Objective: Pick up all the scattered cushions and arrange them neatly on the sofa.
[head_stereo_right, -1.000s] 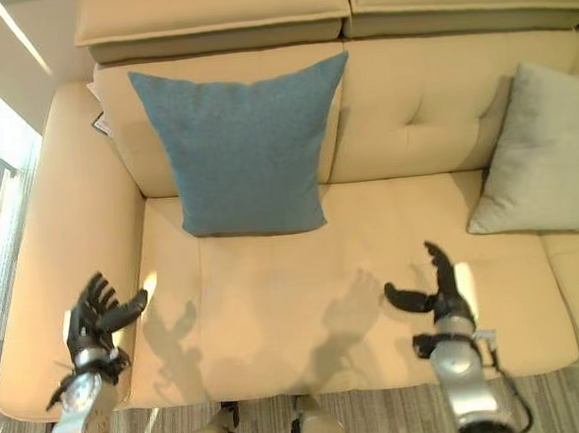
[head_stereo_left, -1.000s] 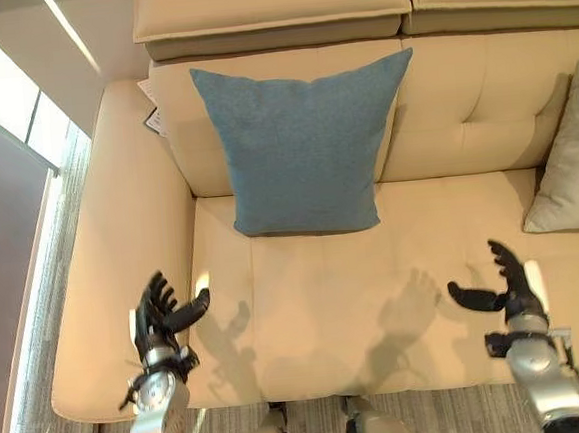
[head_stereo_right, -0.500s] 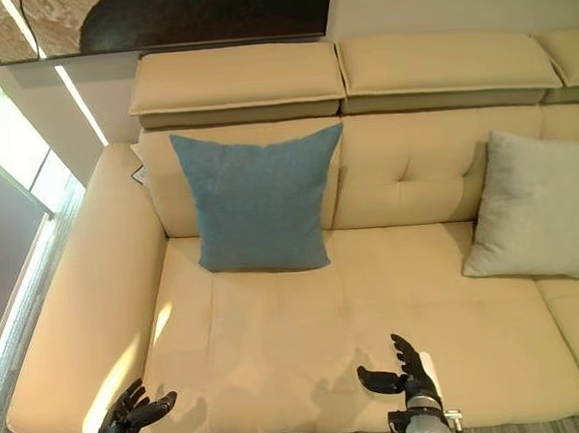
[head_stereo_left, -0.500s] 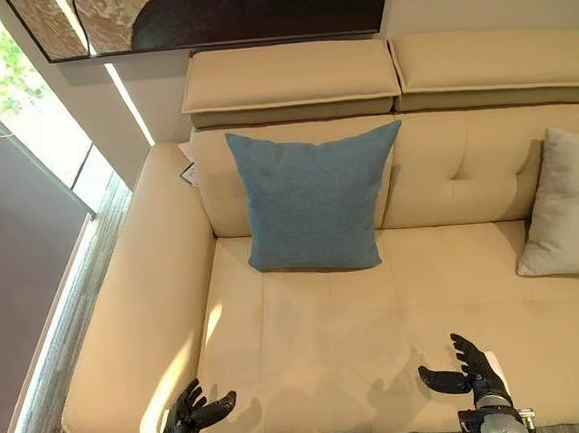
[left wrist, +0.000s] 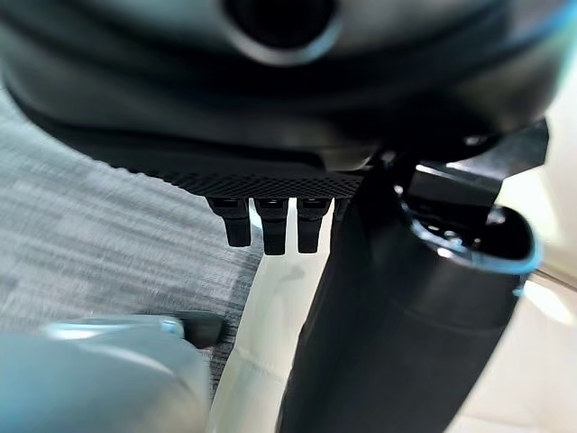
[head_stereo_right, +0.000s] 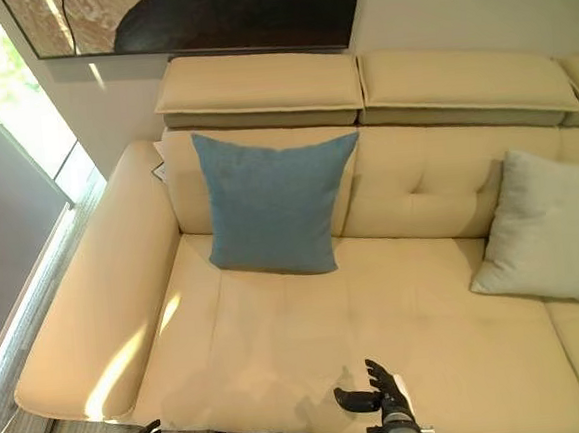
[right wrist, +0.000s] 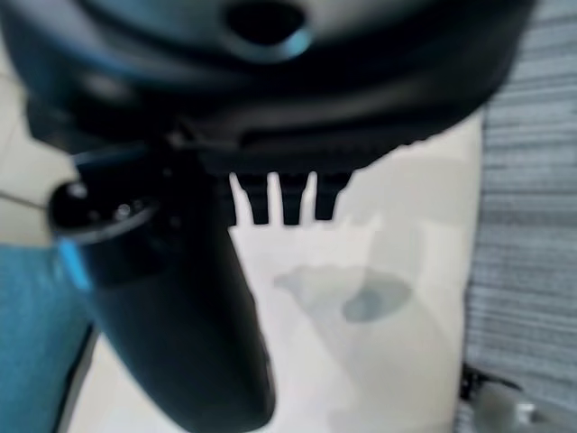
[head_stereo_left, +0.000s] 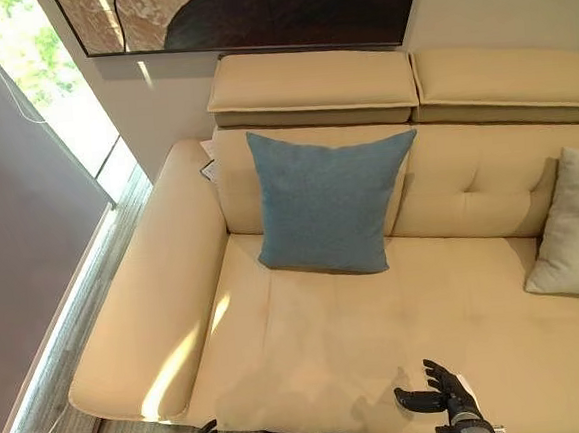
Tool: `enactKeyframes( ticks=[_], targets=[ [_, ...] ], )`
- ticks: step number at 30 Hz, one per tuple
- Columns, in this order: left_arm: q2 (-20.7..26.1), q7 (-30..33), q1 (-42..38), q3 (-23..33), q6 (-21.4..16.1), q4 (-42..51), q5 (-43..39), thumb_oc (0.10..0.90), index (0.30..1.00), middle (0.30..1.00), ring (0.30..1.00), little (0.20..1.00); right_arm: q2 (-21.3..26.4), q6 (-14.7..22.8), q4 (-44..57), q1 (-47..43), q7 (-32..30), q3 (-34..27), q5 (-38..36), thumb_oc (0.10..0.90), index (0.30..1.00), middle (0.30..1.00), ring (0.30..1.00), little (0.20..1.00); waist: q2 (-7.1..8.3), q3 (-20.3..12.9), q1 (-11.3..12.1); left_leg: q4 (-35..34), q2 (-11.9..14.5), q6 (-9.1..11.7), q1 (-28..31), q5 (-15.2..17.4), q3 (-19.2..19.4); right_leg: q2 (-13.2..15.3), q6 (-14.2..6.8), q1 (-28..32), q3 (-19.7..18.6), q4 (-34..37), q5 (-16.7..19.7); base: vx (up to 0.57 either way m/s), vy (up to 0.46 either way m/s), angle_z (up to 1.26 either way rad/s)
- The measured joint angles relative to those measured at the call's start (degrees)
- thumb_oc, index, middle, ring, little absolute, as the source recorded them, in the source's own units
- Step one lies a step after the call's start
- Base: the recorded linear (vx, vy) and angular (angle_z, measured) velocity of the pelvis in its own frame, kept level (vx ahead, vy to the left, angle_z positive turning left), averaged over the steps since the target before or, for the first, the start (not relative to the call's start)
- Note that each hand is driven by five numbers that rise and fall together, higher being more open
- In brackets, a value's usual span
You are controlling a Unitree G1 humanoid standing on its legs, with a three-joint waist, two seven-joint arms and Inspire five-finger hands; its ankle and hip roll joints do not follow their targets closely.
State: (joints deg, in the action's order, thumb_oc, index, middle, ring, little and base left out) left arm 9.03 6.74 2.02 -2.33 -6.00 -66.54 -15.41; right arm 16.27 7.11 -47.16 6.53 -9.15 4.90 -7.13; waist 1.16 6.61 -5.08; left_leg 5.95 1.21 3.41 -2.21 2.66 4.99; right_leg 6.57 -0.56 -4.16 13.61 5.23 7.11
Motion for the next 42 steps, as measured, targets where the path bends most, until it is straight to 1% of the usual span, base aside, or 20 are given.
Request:
enactKeyframes(
  ticks=[1,4,10,12,14,15,17,20,22,23,27,29,32,34,35,36,37,39,41,42],
  targets=[
    [-0.8,0.1,0.0,-1.6,0.0,0.2,0.0,0.800,0.900,0.900,0.900,0.900,0.6,0.2,-0.7,0.0,0.0,-0.7,0.0,0.800,0.900,0.900,0.900,0.900,-2.41,-0.4,-0.7,-5.8,0.5,-1.7,2.3,0.6,-0.6,-0.9,-1.6,-0.4,0.3,0.0,0.1,-0.14,0.191,0.12],
    [-0.5,0.1,-0.9,-4.4,-0.2,2.8,0.4,0.800,0.900,0.900,0.900,0.900,-0.8,-0.4,-7.1,-1.3,0.2,-0.8,-0.4,0.800,0.900,0.900,0.900,0.900,-0.86,0.3,-0.4,-10.4,-2.0,-3.4,4.0,-2.6,-1.3,0.9,-3.9,-1.3,-1.6,0.0,1.0,-0.12,0.121,0.13],
    [2.8,0.3,-0.6,-3.8,-0.3,1.1,2.8,0.800,0.900,0.900,0.900,0.900,-4.2,-1.2,-9.1,-3.0,0.2,1.9,0.5,0.800,0.900,0.900,0.900,0.900,4.10,2.4,0.9,-10.0,-5.0,-4.4,3.3,-3.0,1.7,3.5,-6.1,-5.2,-4.6,-1.7,5.4,-0.23,0.112,-0.35],
    [4.3,0.3,-0.9,-3.9,-0.1,0.9,4.8,0.800,0.900,0.900,0.900,0.900,-4.3,-1.5,-11.1,-4.2,0.2,2.6,1.5,0.800,0.900,0.900,0.900,0.900,4.58,2.5,1.2,-9.1,-4.7,-5.4,2.9,-2.8,2.3,3.5,-7.4,-6.4,-4.5,-3.7,5.3,-0.18,0.033,-0.11],
    [5.2,0.5,-0.9,-3.7,-0.1,0.5,4.9,0.800,0.900,0.900,0.900,0.900,-4.3,-1.7,-11.3,-4.7,0.2,2.6,1.6,0.800,0.900,0.900,0.900,0.900,4.03,2.9,1.7,-9.2,-4.0,-6.3,2.6,-3.2,2.4,3.4,-10.5,-7.1,-4.4,-7.2,1.7,-0.23,0.020,0.07],
    [5.4,0.7,-1.2,-3.7,-0.1,0.0,5.0,0.800,0.900,0.900,0.900,0.900,-4.3,-1.7,-12.6,-5.3,0.1,2.5,1.5,0.800,0.900,0.900,0.900,0.900,2.23,3.0,2.6,-9.6,-1.4,-6.5,2.2,-3.6,2.1,0.8,-9.7,-9.2,-7.0,-17.9,-4.9,-0.18,-0.004,0.14],
    [5.9,0.8,-1.5,-3.7,0.0,-0.3,5.0,0.800,0.900,0.900,0.900,0.900,-4.1,-1.8,-13.4,-5.6,0.2,2.5,1.5,0.800,0.900,0.900,0.900,0.900,1.58,2.9,3.7,-9.2,0.0,-6.0,1.7,-4.5,0.8,-0.8,-10.3,-9.2,-8.4,-24.5,-10.7,-0.12,-0.062,0.22],
    [5.3,0.7,-0.7,-3.7,0.1,-1.0,5.0,0.800,0.900,0.900,0.900,0.900,-4.1,-2.0,-15.1,-6.7,0.3,2.7,1.5,0.800,0.900,0.900,0.900,0.900,1.32,2.5,5.8,-9.1,1.2,-4.8,1.8,-5.3,0.2,-1.0,-9.8,-4.3,-10.3,-25.5,-18.6,-0.11,-0.106,0.17],
    [5.3,0.7,-0.1,-3.9,0.0,-0.4,5.0,0.800,0.900,0.900,0.900,0.900,-4.3,-2.0,-15.0,-6.9,0.3,3.0,1.5,0.800,0.900,0.900,0.900,0.900,1.81,1.9,6.7,-8.7,0.8,-3.9,1.2,-5.3,-0.4,-0.4,-8.2,-2.1,-10.8,-20.5,-18.0,-0.13,-0.203,0.05],
    [3.9,1.0,-0.1,-3.9,0.2,-0.4,4.8,0.800,0.900,0.900,0.900,0.900,-3.7,-2.3,-14.9,-7.9,0.3,3.6,1.5,0.800,0.900,0.900,0.900,0.900,0.13,1.5,7.0,-8.2,2.6,-2.7,0.1,-6.1,-1.7,-3.4,-2.5,0.9,-10.7,-13.9,-14.3,-0.09,-0.160,0.08],
    [3.6,1.5,0.0,-3.9,0.1,-0.4,4.4,0.800,0.900,0.900,0.900,0.900,-3.7,-2.2,-14.6,-8.7,0.3,4.7,1.5,0.800,0.900,0.900,0.900,0.900,-0.56,0.6,7.4,-5.8,5.5,-0.7,-1.9,-7.5,-2.5,-6.6,0.0,3.2,-10.2,-8.0,-10.9,-0.15,-0.111,0.05],
    [3.4,1.5,-2.8,-5.2,0.0,-0.2,4.4,0.800,0.900,0.900,0.900,0.900,-3.2,-2.2,-13.9,-8.6,0.2,4.7,1.3,0.800,0.900,0.900,0.900,0.900,-0.09,0.8,6.8,-2.8,6.2,3.2,-7.0,-10.2,-3.8,-7.9,1.4,2.2,-7.6,-5.6,-9.0,-0.36,-0.080,0.52],
    [2.4,1.3,-4.3,-6.4,0.1,0.1,4.3,0.800,0.900,0.900,0.900,0.900,-3.3,-2.2,-14.9,-9.0,0.2,4.7,1.3,0.800,0.900,0.900,0.900,0.900,0.30,1.2,5.8,-2.7,6.6,5.8,-9.4,-13.2,-5.7,-8.2,2.5,1.3,-5.7,-4.9,-8.0,-0.20,-0.016,0.35],
    [2.1,1.4,-4.7,-6.5,0.0,0.1,4.4,0.800,0.900,0.900,0.900,0.900,-3.2,-2.3,-15.1,-8.4,0.1,4.6,1.3,0.800,0.900,0.900,0.900,0.900,0.70,1.4,5.5,-2.3,6.5,5.9,-8.9,-13.4,-5.3,-8.1,3.4,1.3,-5.7,-4.6,-7.7,-0.13,0.035,-0.04],
    [2.1,1.4,-5.3,-5.7,0.0,-0.4,4.3,0.800,0.900,0.900,0.900,0.900,-3.3,-2.0,-15.7,-8.3,0.0,4.6,1.3,0.800,0.900,0.900,0.900,0.900,2.22,1.6,4.5,2.4,4.9,5.1,-9.3,-8.6,-5.6,-6.0,4.9,1.9,-4.8,-2.9,-6.0,-0.02,0.023,-0.08],
    [2.3,1.5,-5.2,-5.8,0.1,-0.9,4.4,0.800,0.900,0.900,0.900,0.900,-3.4,-1.9,-15.3,-8.5,-0.1,4.6,1.2,0.800,0.900,0.900,0.900,0.900,3.59,1.4,3.6,4.6,2.1,4.3,-8.6,-5.8,-5.2,-4.1,4.2,2.6,-5.2,-1.8,-5.3,0.00,0.000,0.06],
    [1.9,1.4,-5.1,-6.0,0.0,-0.8,4.4,0.800,0.900,0.900,0.900,0.900,-2.9,-1.7,-15.1,-8.0,-0.1,4.5,1.2,0.800,0.900,0.900,0.900,0.900,3.39,1.5,2.8,4.0,1.0,3.7,-7.3,-5.3,-5.1,-3.8,3.7,2.6,-5.2,-1.7,-5.3,0.00,0.000,0.18],
    [0.6,1.4,-5.3,-6.1,0.0,-0.7,4.4,0.800,0.900,0.900,0.900,0.900,-1.6,-2.3,-15.5,-6.4,-0.2,4.1,1.2,0.800,0.900,0.900,0.900,0.900,0.54,0.9,2.0,-0.8,1.6,2.9,-3.9,-5.1,-4.6,-5.1,2.9,2.4,-4.8,-1.6,-5.1,-0.03,0.084,0.21],
    [0.6,1.5,-5.3,-6.1,-0.1,-0.3,4.4,0.800,0.900,0.900,0.900,0.900,-2.0,-2.6,-15.6,-6.2,-0.1,4.1,1.2,0.800,0.900,0.900,0.900,0.900,0.44,1.3,2.1,-2.9,1.9,2.7,-2.9,-5.0,-4.6,-5.4,1.5,1.7,-4.7,-1.5,-5.0,-0.09,0.236,0.04],
    [0.6,1.7,-5.5,-6.3,0.1,-0.5,4.6,0.800,0.900,0.900,0.900,0.900,-2.5,-2.4,-16.8,-6.2,-0.1,3.8,1.3,0.800,0.900,0.900,0.900,0.900,1.15,1.4,1.8,-1.8,1.6,2.4,-2.8,-2.1,-4.7,-4.5,1.9,1.5,-4.7,-1.4,-3.6,-0.10,0.204,-0.24]
  ],
)
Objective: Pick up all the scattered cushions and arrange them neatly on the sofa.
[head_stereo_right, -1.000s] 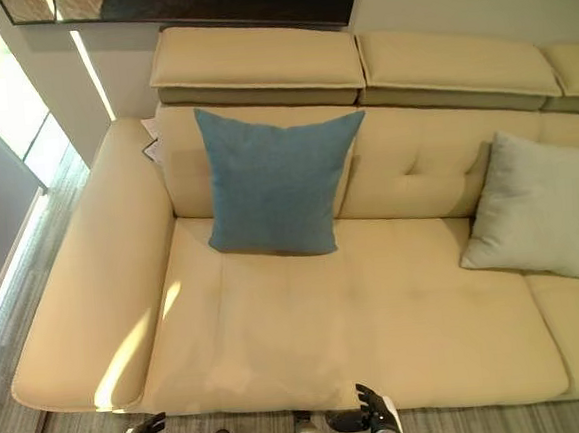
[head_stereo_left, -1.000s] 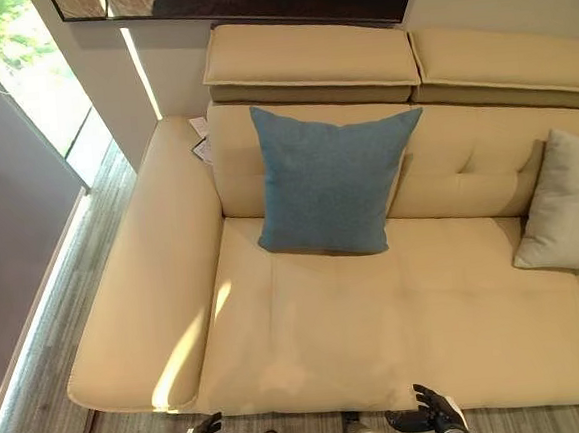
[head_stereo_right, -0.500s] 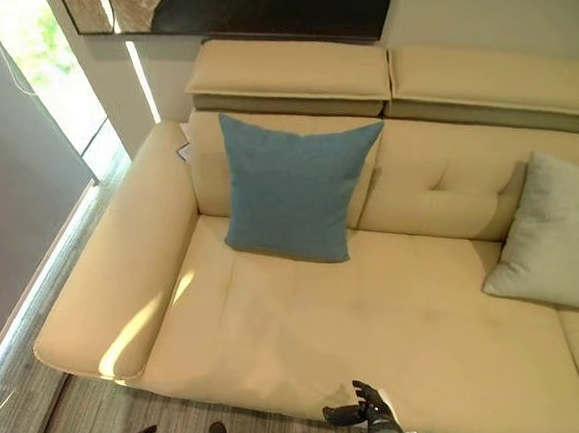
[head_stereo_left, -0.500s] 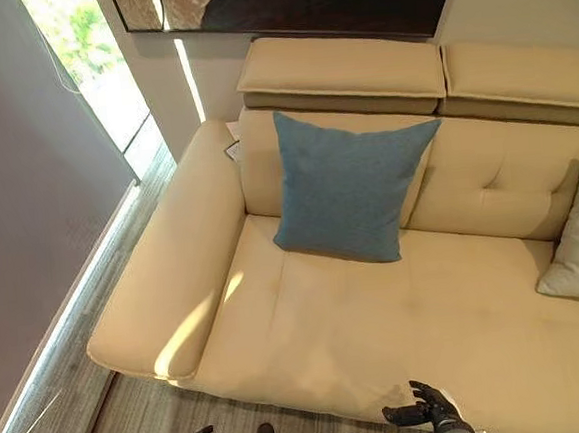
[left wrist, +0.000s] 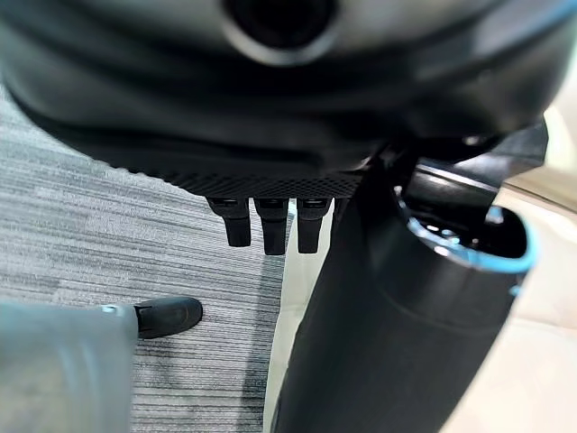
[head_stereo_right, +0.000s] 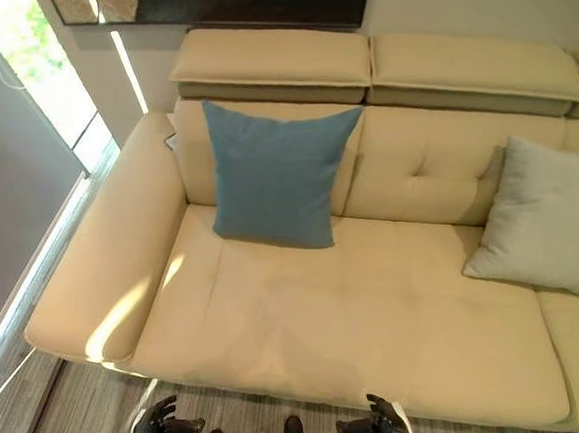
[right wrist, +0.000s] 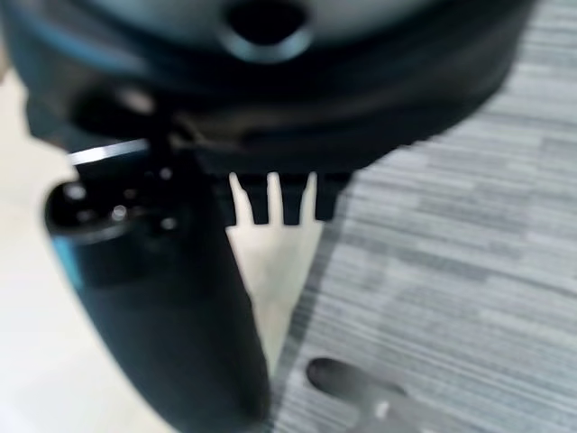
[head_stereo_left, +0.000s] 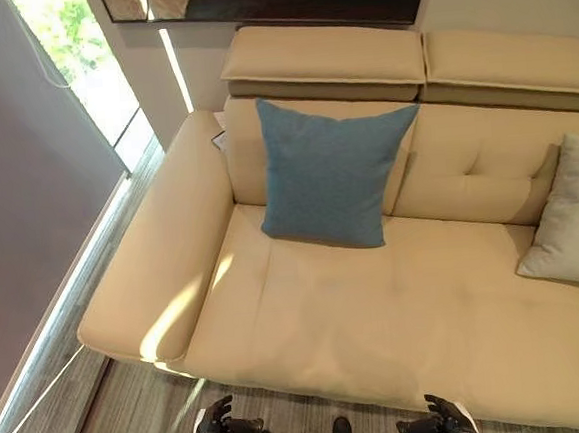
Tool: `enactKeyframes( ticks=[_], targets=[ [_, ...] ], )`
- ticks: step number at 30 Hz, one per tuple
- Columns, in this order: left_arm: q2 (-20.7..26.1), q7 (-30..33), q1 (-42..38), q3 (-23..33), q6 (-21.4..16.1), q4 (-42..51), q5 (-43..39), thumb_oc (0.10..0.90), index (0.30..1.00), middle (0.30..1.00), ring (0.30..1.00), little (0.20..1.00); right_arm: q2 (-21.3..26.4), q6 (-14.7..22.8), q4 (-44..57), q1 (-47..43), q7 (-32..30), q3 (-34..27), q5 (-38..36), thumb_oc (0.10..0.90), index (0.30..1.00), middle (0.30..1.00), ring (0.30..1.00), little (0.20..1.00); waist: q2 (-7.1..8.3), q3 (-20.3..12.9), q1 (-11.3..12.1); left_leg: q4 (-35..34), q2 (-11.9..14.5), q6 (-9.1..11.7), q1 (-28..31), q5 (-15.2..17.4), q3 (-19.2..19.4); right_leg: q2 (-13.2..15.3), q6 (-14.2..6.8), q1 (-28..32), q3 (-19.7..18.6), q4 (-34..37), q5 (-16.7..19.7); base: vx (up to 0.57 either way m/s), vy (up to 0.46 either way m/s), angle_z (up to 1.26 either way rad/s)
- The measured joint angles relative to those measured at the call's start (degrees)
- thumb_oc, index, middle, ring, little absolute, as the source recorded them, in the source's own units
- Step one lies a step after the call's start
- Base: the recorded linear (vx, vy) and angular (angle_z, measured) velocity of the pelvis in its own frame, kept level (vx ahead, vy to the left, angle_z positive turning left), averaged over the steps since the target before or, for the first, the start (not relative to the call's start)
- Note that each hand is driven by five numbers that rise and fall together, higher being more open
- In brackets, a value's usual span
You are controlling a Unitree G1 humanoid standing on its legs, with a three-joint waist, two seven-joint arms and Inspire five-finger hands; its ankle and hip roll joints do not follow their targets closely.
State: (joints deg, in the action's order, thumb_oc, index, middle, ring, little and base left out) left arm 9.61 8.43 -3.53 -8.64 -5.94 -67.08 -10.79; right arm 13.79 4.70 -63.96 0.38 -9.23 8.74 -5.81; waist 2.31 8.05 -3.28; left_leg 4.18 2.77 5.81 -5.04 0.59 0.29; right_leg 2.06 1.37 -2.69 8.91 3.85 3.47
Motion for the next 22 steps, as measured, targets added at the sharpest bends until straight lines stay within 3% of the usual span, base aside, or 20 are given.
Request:
enactKeyframes(
  ticks=[2,8,10,11,12,13,15,17,18,22],
  targets=[
    [-1.7,0.4,1.6,-0.6,0.2,-0.7,0.3,0.800,0.900,0.900,0.900,0.900,0.2,0.8,-3.0,-1.5,-0.4,-0.8,0.2,0.800,0.900,0.900,0.900,0.900,-2.15,-0.8,-1.2,-4.3,-0.1,-3.2,3.2,1.2,-0.2,-0.5,-1.4,0.0,-0.9,-0.3,0.0,-0.12,0.197,-0.13],
    [0.3,1.4,0.7,-2.5,0.0,0.0,2.1,0.800,0.900,0.900,0.900,0.900,-1.9,-0.2,-5.5,-2.2,-1.2,-0.2,1.0,0.800,0.900,0.900,0.900,0.900,-0.08,0.3,-0.6,-7.1,-4.7,-5.9,4.2,-1.8,0.5,3.4,-5.2,-3.9,-2.7,-4.5,0.7,-0.18,0.119,-0.11],
    [2.5,1.6,0.5,-2.5,0.1,-0.6,2.7,0.800,0.900,0.900,0.900,0.900,-2.4,-0.4,-5.5,-3.9,-1.2,0.5,2.3,0.800,0.900,0.900,0.900,0.900,1.28,1.2,-0.3,-6.4,-4.8,-6.5,3.4,-1.9,2.8,4.1,-6.0,-5.9,-3.3,-6.2,1.3,-0.17,0.053,-0.54],
    [3.6,2.0,0.0,-2.4,0.1,-1.8,3.5,0.800,0.900,0.900,0.900,0.900,-2.6,-0.3,-5.4,-4.8,-1.2,0.9,2.8,0.800,0.900,0.900,0.900,0.900,1.57,1.7,-0.4,-5.8,-4.5,-7.3,2.8,-1.7,3.7,4.3,-8.0,-6.9,-2.9,-6.5,2.3,-0.18,0.029,-0.29],
    [4.2,2.4,-0.3,-1.8,0.1,-2.1,4.2,0.800,0.900,0.900,0.900,0.900,-2.5,-0.3,-6.1,-5.2,-1.3,0.8,2.8,0.800,0.900,0.900,0.900,0.900,0.91,2.1,-0.4,-5.6,-3.9,-8.9,1.8,-2.5,4.1,4.3,-9.6,-7.8,-2.8,-11.3,-1.3,-0.19,0.002,-0.04],
    [4.6,2.4,-0.6,-1.4,-0.1,-1.9,4.2,0.800,0.900,0.900,0.900,0.900,-2.0,-0.3,-7.1,-4.9,-1.3,0.2,2.8,0.800,0.900,0.900,0.900,0.900,0.08,2.3,0.9,-6.3,-2.9,-9.4,2.3,-3.1,3.9,3.7,-10.5,-8.5,-3.0,-21.9,-7.6,-0.07,-0.058,0.00],
    [5.2,2.6,-0.4,-1.3,0.0,-2.1,4.2,0.800,0.900,0.900,0.900,0.900,-2.2,-0.4,-7.2,-4.3,-1.1,-0.2,2.9,0.800,0.900,0.900,0.900,0.900,0.39,1.8,2.6,-7.7,-2.7,-8.9,3.1,-3.2,4.3,3.6,-10.2,-4.6,-3.0,-19.2,-9.5,0.00,-0.091,-0.15],
    [5.5,2.7,1.6,-0.6,0.1,-2.5,4.1,0.800,0.900,0.900,0.900,0.900,-2.8,-0.4,-7.3,-4.3,-1.1,-0.2,2.9,0.800,0.900,0.900,0.900,0.900,1.56,0.9,3.2,-9.2,-3.4,-7.6,4.4,-4.2,5.3,4.1,-9.1,0.1,-3.3,-10.5,-9.6,0.01,-0.092,-0.28],
    [4.6,2.6,2.3,0.7,0.3,-3.2,4.1,0.800,0.900,0.900,0.900,0.900,-2.9,-0.4,-7.3,-4.7,-1.1,-0.2,2.8,0.800,0.900,0.900,0.900,0.900,0.74,0.8,3.1,-9.2,-3.1,-7.1,4.5,-4.4,5.5,3.4,-7.0,1.6,-4.1,-7.2,-8.3,0.02,-0.047,-0.28],
    [1.3,3.4,4.2,0.3,0.9,-4.3,4.1,0.800,0.900,0.900,0.900,0.900,-3.2,-2.1,-7.2,-4.3,-1.3,1.2,2.7,0.800,0.900,0.900,0.900,0.900,-2.03,-1.2,2.3,-9.2,-2.1,-6.2,4.9,-5.0,4.4,1.6,-5.2,6.1,-3.1,-0.4,-4.2,0.01,-0.053,0.07]
  ],
)
